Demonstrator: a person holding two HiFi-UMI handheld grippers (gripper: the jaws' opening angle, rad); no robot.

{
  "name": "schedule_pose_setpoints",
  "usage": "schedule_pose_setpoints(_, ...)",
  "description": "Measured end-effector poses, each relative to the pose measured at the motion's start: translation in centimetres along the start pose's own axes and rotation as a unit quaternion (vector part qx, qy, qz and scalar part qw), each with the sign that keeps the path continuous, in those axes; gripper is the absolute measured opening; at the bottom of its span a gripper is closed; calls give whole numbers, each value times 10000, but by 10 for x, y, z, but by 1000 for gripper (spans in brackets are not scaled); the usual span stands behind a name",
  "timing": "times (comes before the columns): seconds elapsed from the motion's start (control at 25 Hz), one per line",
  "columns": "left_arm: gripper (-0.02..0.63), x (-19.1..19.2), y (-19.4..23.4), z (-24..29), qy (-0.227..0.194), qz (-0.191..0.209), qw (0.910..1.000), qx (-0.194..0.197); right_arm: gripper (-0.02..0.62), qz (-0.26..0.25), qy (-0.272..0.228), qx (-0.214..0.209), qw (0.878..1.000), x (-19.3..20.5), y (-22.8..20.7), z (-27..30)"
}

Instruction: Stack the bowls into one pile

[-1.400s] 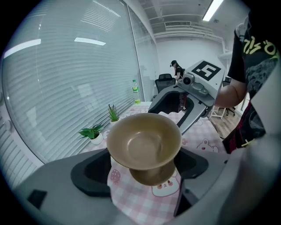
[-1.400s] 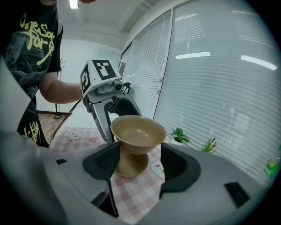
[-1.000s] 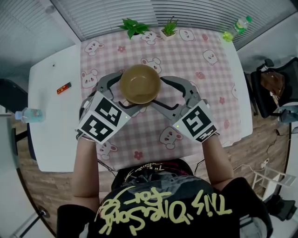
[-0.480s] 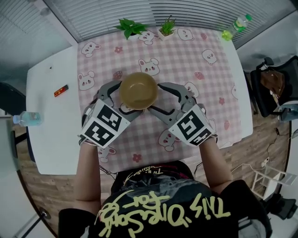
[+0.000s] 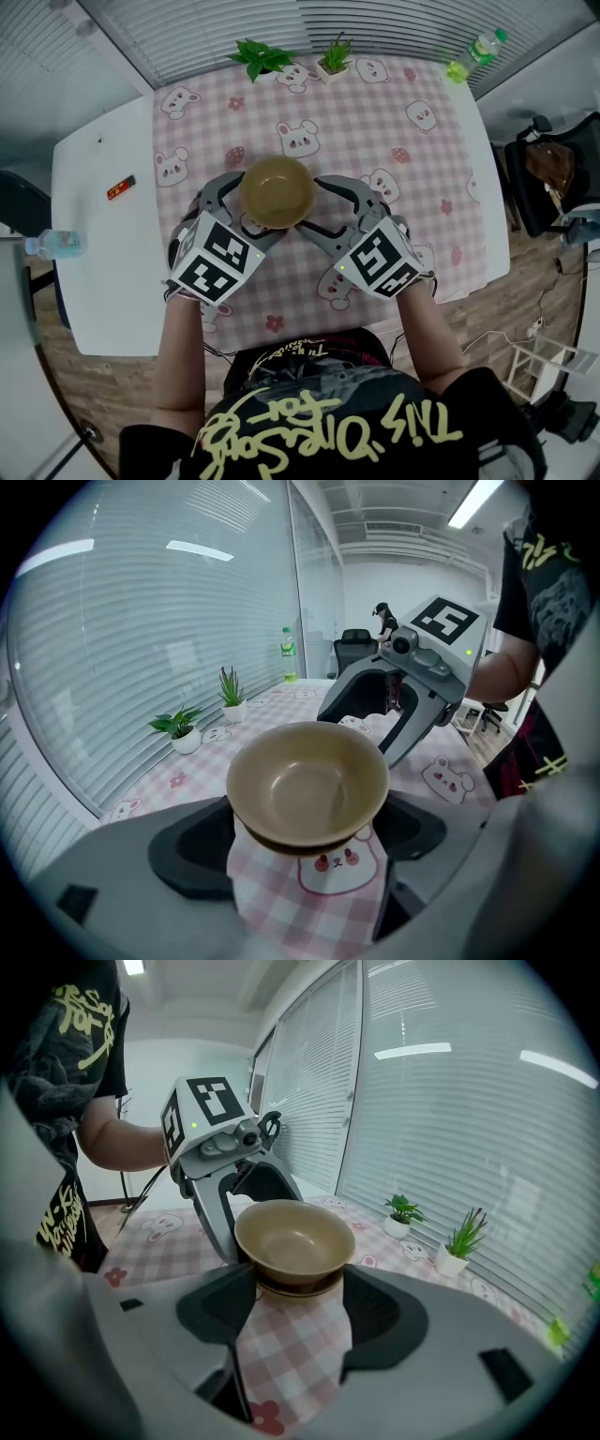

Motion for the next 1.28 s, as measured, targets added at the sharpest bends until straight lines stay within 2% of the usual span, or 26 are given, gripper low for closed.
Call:
schedule_pose_setpoints(0.24, 474, 2, -6, 4, 97, 101, 9998, -140, 290, 74, -143, -86, 9998, 2, 5, 1)
schedule_pose_setpoints(0.56, 476, 21, -7, 14, -261, -36, 9996, -73, 291, 222, -199, -59, 9995, 9, 14, 14)
schedule_pose_setpoints(0.76, 476, 34, -5, 25, -471, -3, 9988, -120, 290, 237, -227, 150, 9993, 14, 18, 24)
schedule_pose_setpoints(0.92, 476, 36, -9, 20, -433, -154, 9989, -74, 290, 234, -169, 71, 9996, 13, 18, 20)
schedule_pose_setpoints(1.04, 476, 38, -8, 16, -618, -219, 9978, -92, 290, 298, -216, 136, 9992, 13, 19, 20)
schedule_pose_setpoints(1.28, 476, 49, -7, 19, -914, -475, 9946, 142, 290, 463, -279, 198, 9983, 14, 20, 19)
Point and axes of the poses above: the fingertips, and each gripper's own axes: z forward along the fingers, y to its left, x out of its underside, the point moved 10 cm from there along -z, backward along the fingers, and after that the axes turned 14 degrees about y, right-handed, at the moved point
